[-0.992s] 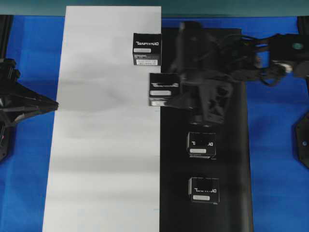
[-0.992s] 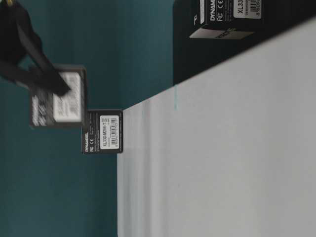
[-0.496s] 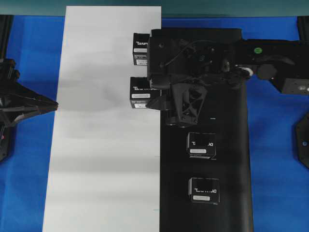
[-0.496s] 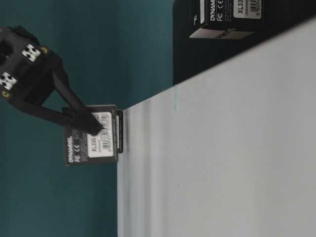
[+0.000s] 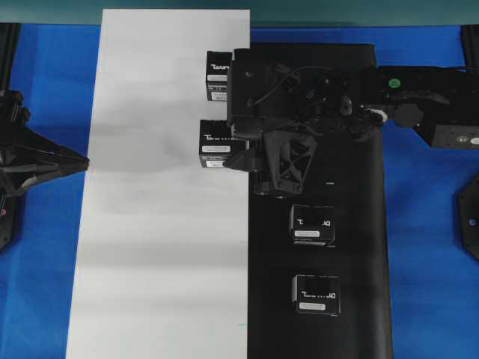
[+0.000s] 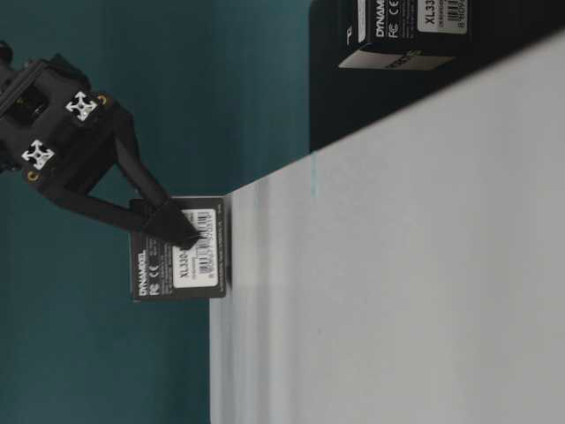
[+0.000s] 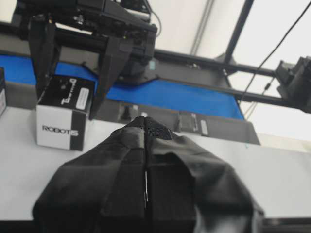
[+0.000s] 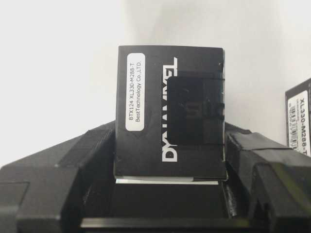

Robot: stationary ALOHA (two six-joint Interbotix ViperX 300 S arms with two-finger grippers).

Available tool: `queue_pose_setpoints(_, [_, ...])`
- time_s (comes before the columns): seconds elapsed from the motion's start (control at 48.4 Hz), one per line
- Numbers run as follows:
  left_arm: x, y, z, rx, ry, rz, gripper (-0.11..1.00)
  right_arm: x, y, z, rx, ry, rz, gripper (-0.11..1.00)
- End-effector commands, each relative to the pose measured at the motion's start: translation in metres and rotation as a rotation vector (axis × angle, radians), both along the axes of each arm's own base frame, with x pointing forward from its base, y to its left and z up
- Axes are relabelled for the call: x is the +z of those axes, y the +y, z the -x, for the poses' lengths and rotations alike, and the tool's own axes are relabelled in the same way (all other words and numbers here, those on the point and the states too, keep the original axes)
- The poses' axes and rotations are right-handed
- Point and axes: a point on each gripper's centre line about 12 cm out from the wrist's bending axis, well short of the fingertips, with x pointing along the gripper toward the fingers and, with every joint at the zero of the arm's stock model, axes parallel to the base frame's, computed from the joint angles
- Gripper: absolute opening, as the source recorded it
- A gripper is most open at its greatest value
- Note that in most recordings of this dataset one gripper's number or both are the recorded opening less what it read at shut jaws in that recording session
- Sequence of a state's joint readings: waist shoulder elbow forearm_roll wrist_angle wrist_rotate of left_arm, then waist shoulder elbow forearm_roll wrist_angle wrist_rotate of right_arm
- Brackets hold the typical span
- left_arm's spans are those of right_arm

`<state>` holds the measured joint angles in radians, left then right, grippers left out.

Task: Place the box from the black base onto the white base.
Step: 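Lower the box onto the white base and open the right gripper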

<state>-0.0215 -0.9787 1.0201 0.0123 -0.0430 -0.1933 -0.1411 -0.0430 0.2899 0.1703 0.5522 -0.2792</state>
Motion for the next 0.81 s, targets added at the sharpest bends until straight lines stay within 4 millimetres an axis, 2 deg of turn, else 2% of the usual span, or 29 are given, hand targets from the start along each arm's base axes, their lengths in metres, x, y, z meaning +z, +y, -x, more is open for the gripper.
queue_pose_setpoints(0.0, [0.0121, -0.0006, -0.0005, -0.003, -0.029, 0.001, -0.07, -0.0031, 0.0005, -0.0009, -0.003, -0.003, -0.003, 0.51])
queue_pose_setpoints(0.786, [0.0107, -0.0019, -0.0008, -0.009, -0.018, 0.002, -0.07, -0.0112, 0.0003, 0.0032, -0.005, 0.011, -0.005, 0.51])
